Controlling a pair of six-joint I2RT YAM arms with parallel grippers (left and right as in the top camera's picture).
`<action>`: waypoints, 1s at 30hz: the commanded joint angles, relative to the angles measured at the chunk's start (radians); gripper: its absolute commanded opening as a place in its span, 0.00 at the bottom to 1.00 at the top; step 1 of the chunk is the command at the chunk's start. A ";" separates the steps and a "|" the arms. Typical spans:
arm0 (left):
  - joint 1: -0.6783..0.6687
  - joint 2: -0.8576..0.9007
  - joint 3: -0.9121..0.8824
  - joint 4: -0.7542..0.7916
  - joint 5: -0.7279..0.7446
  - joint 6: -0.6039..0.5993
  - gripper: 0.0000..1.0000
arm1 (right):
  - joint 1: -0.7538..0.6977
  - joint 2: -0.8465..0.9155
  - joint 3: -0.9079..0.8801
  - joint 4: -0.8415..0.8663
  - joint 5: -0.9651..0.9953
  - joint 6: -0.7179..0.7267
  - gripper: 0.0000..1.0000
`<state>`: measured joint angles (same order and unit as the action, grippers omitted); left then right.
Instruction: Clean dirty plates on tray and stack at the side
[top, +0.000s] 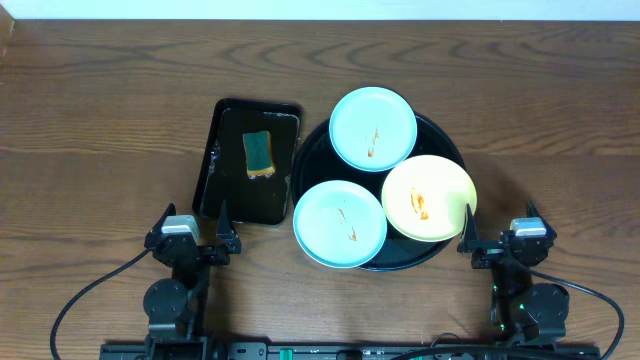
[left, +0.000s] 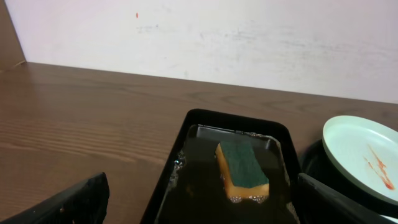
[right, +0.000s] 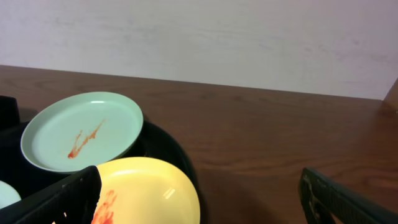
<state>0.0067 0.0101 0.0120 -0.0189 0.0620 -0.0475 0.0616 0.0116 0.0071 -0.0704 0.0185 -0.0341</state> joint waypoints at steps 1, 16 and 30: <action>0.005 -0.006 -0.008 -0.046 0.024 0.013 0.94 | 0.005 -0.006 -0.002 -0.004 0.000 -0.005 0.99; 0.005 -0.006 -0.008 -0.045 0.024 0.013 0.94 | 0.005 -0.006 -0.002 0.003 0.023 -0.008 0.99; 0.005 -0.005 0.000 -0.034 0.025 -0.067 0.94 | 0.005 -0.006 0.001 0.003 0.038 0.062 0.99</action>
<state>0.0067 0.0101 0.0120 -0.0174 0.0620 -0.0811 0.0616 0.0120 0.0071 -0.0673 0.0338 -0.0147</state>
